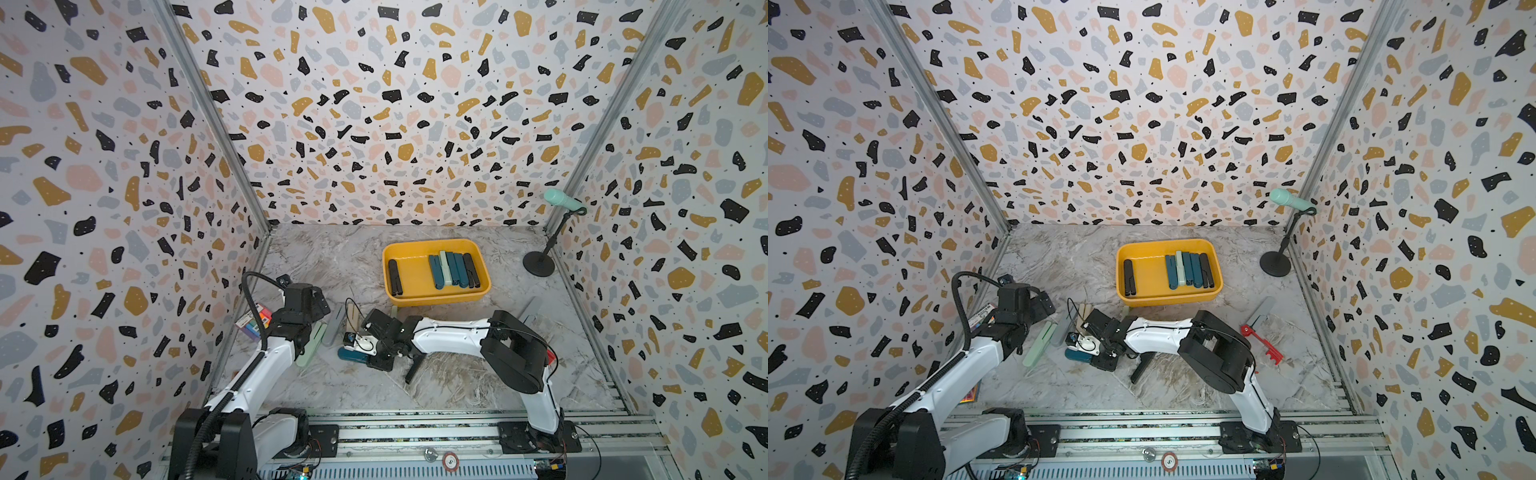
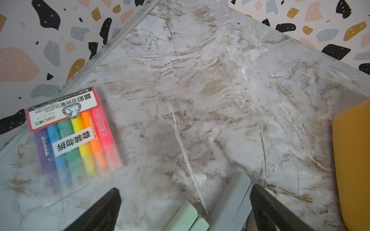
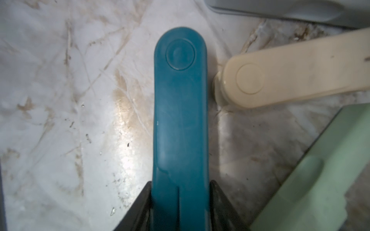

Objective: Put the pruning pliers into the storage box
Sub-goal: Pick up the pruning pliers from the center of the board, then place the pruning pliers in the storage box.

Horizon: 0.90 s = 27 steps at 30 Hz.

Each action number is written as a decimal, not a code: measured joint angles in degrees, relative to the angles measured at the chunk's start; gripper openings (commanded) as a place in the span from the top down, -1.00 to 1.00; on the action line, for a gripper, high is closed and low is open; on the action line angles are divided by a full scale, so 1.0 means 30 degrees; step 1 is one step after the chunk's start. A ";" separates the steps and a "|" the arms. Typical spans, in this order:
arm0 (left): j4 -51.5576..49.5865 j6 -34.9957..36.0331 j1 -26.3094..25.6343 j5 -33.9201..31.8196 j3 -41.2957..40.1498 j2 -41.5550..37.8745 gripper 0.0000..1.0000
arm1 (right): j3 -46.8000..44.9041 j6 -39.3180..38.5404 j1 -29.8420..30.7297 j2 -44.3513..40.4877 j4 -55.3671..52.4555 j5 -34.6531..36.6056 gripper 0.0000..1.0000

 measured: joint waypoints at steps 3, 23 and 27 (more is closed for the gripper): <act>0.0000 -0.0022 0.0000 -0.0022 0.0000 -0.0189 -0.99 | -0.0248 0.0131 0.0015 -0.0255 -0.0029 -0.0109 0.57; -0.0117 -0.0109 0.0007 -0.1683 -0.0357 -0.0452 -0.99 | -0.0015 0.6914 -0.8444 -0.6309 0.1501 0.0481 0.69; -0.0066 -0.0219 0.0007 -0.1676 -0.0379 0.0160 -0.99 | 0.2018 0.8808 -0.9632 -0.3330 0.1180 0.1814 0.71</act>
